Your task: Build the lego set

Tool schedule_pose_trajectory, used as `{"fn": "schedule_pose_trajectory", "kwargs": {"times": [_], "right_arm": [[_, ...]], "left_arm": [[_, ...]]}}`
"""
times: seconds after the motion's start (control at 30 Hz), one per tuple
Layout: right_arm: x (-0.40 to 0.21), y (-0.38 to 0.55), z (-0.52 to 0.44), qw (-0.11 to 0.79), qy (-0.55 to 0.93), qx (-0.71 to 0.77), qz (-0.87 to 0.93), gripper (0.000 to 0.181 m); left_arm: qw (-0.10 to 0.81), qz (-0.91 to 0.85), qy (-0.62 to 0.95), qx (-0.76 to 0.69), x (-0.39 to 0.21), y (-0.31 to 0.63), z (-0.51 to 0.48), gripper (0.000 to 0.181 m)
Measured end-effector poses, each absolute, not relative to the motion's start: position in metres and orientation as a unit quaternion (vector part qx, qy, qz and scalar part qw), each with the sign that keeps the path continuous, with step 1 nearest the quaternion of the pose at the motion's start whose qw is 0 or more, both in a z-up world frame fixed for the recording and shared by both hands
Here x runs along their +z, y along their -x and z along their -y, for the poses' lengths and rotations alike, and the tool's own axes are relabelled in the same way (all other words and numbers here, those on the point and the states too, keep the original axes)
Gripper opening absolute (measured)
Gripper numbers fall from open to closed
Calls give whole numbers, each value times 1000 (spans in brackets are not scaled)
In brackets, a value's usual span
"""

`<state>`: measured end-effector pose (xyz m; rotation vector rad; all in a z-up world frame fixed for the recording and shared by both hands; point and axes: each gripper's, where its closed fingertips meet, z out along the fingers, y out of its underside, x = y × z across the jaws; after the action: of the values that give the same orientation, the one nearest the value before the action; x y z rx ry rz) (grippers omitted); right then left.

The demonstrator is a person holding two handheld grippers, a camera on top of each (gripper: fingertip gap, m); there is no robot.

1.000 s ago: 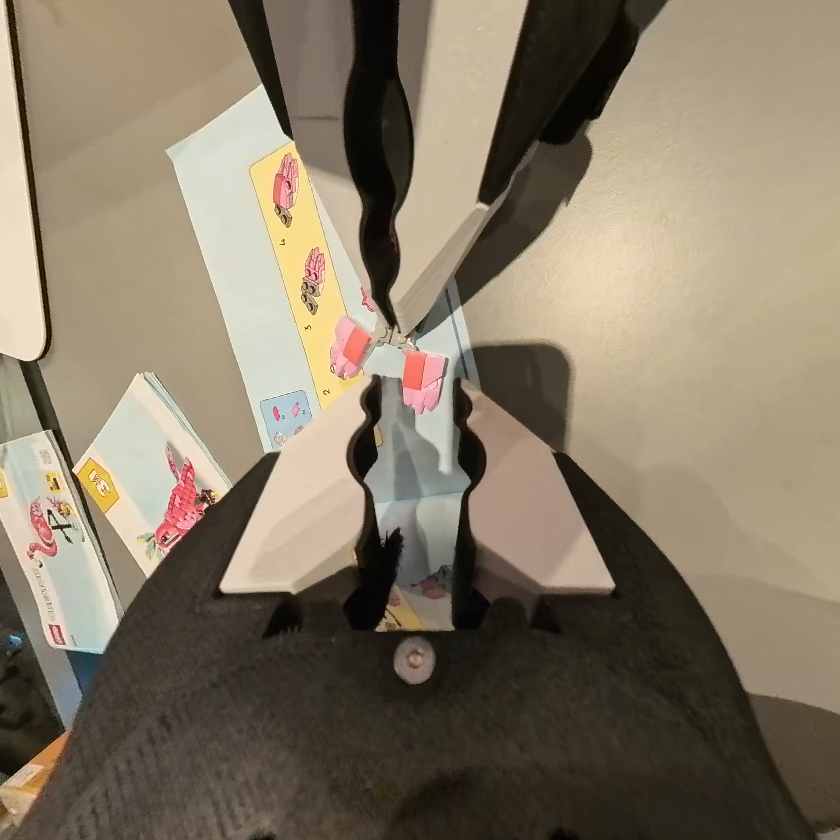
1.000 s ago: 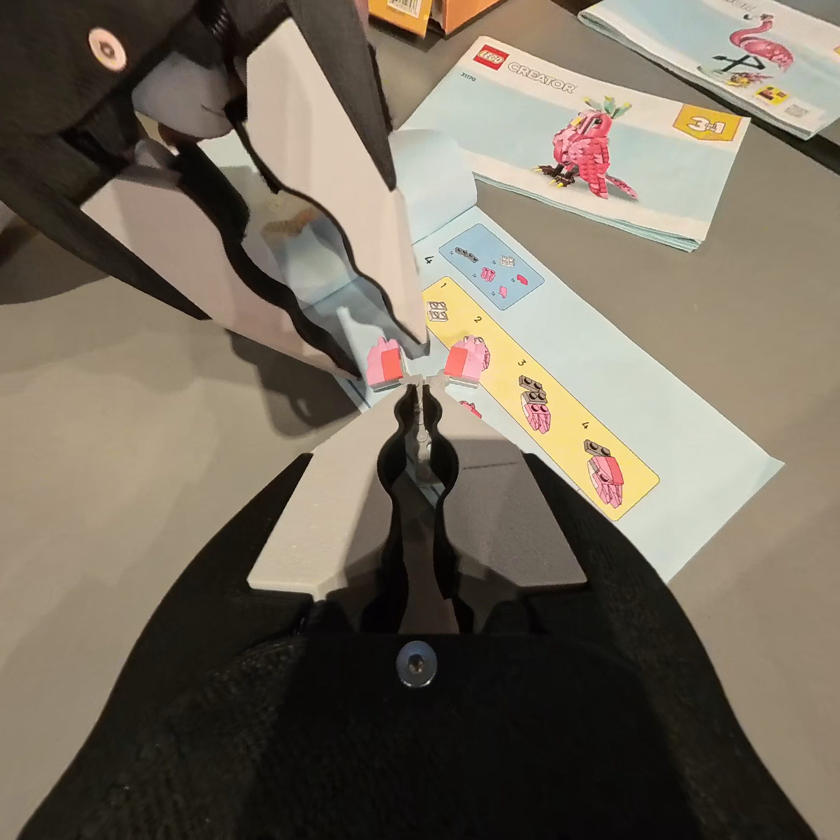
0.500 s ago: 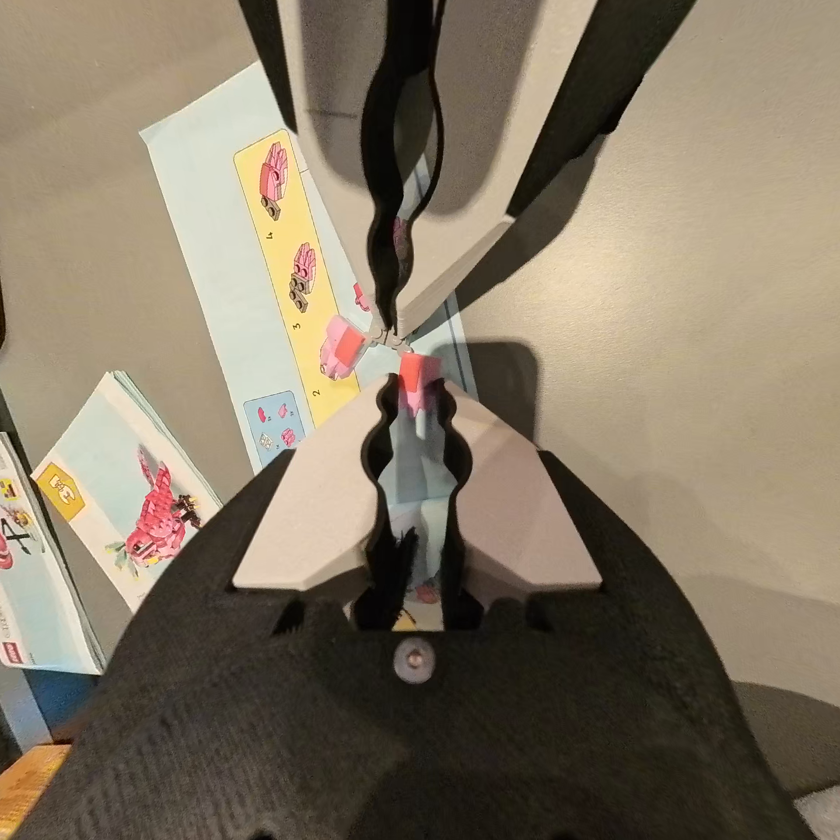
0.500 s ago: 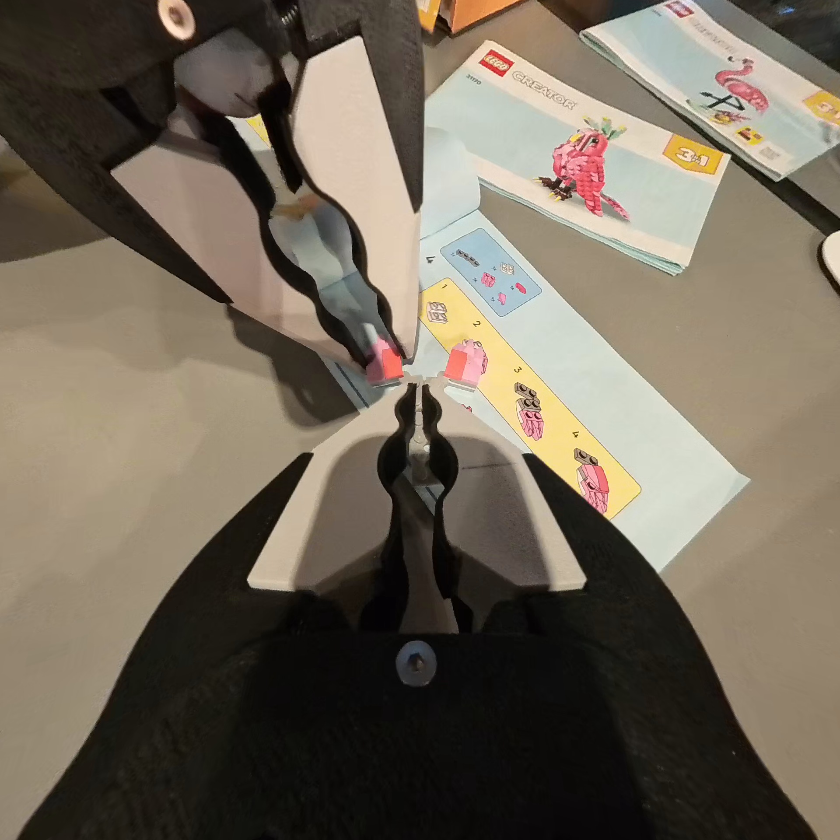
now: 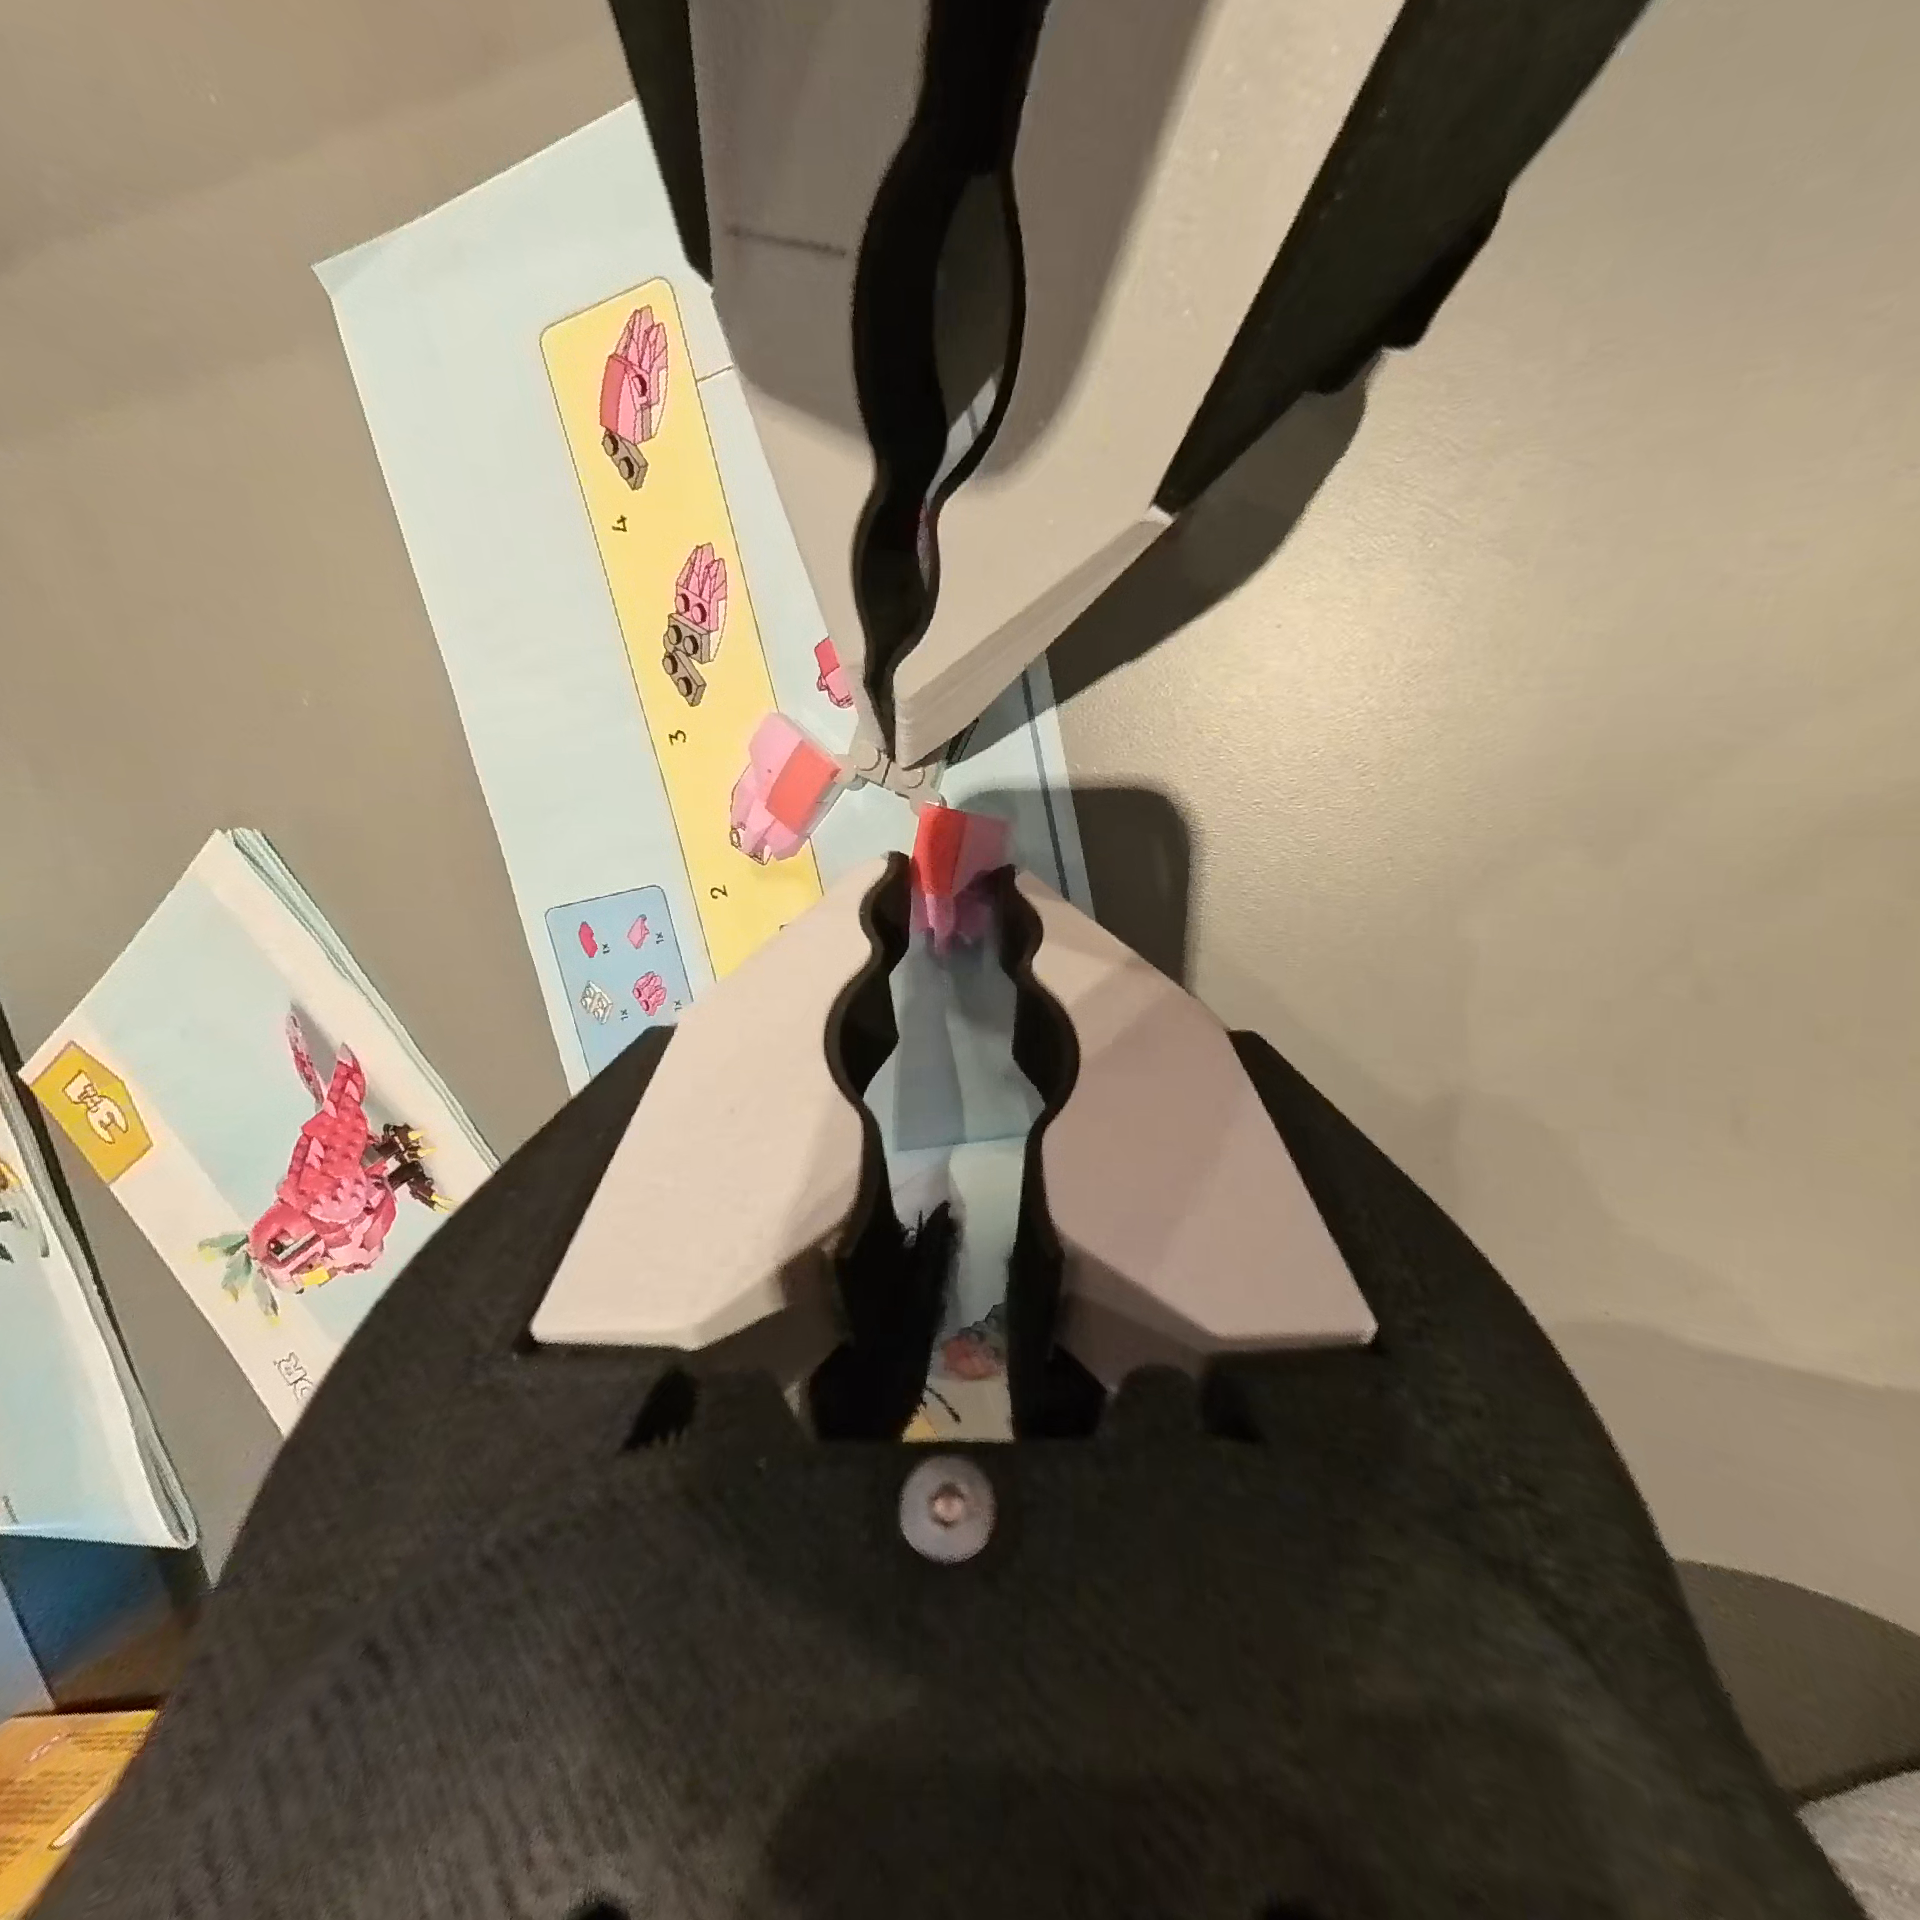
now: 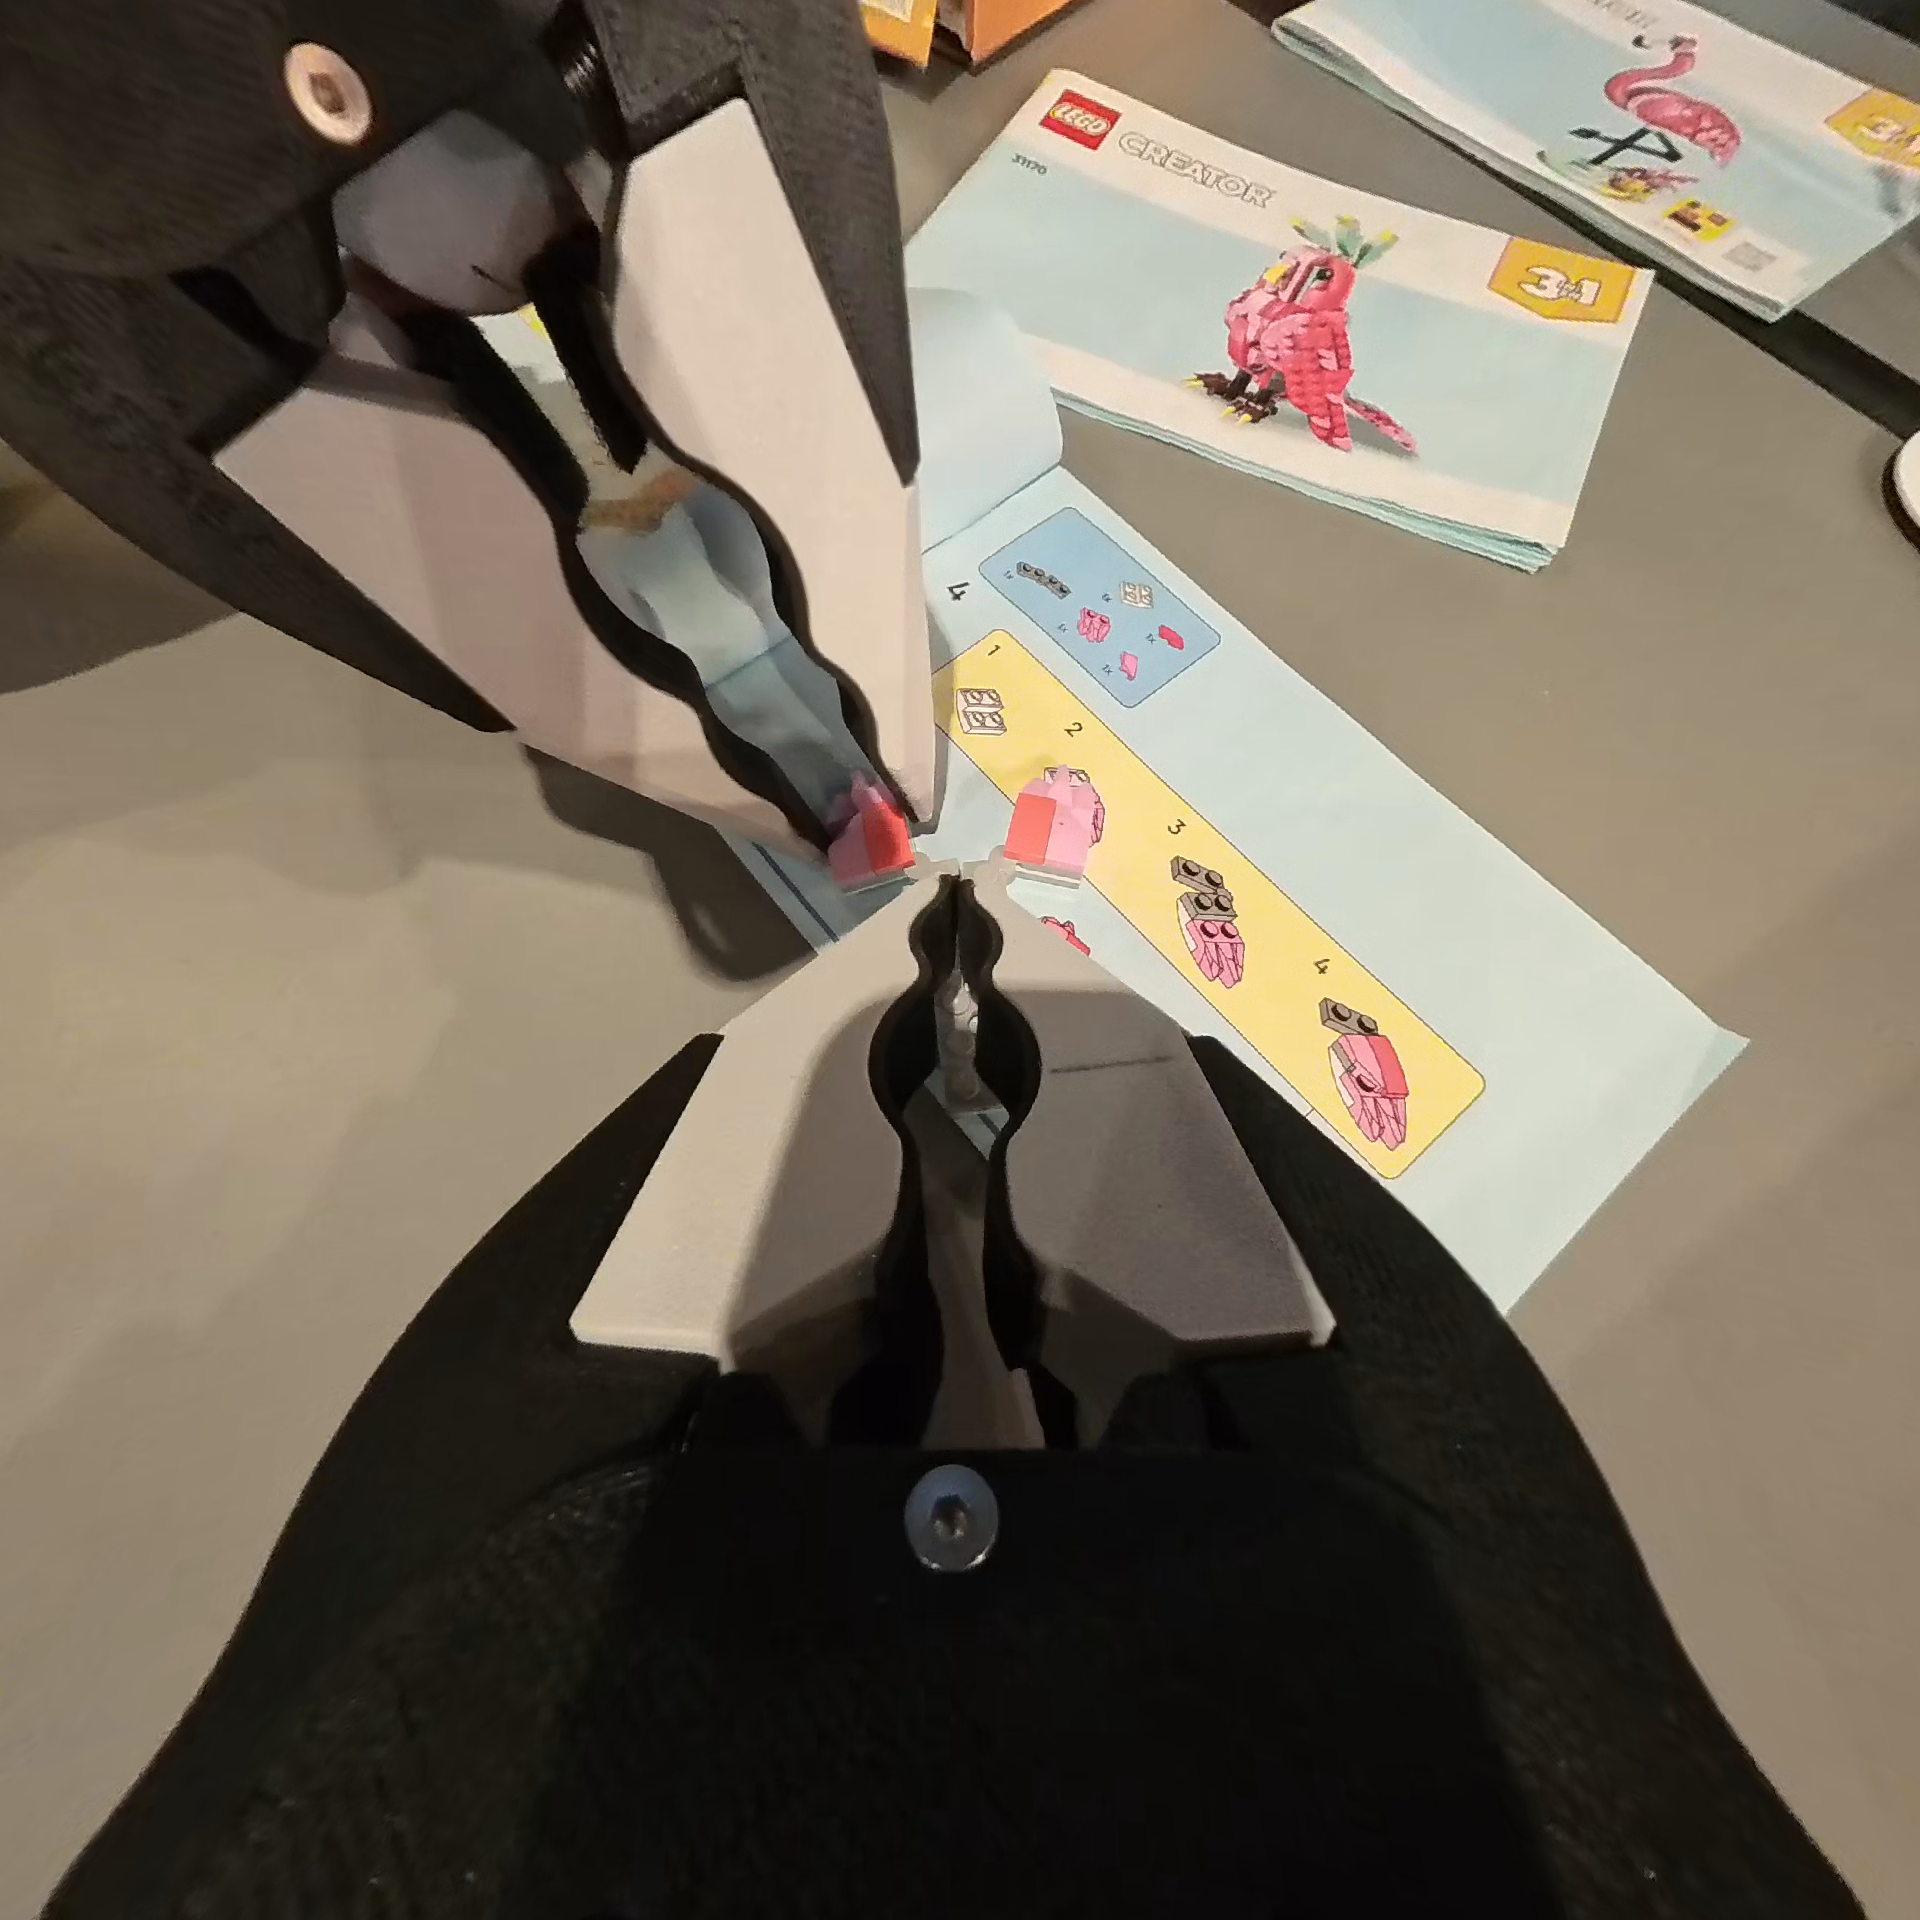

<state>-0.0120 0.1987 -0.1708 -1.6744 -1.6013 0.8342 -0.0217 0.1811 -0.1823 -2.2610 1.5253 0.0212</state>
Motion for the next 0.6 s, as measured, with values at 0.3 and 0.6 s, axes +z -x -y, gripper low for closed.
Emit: {"fn": "schedule_pose_trajectory", "kwargs": {"times": [0.3,0.6], "right_arm": [[-180,0,-207,314,653,291,625,30],[-171,5,-206,351,622,270,646,15]], "left_arm": [[206,-546,812,9,-182,23,-182,16],[214,-549,808,16,-179,25,-183,16]]}}
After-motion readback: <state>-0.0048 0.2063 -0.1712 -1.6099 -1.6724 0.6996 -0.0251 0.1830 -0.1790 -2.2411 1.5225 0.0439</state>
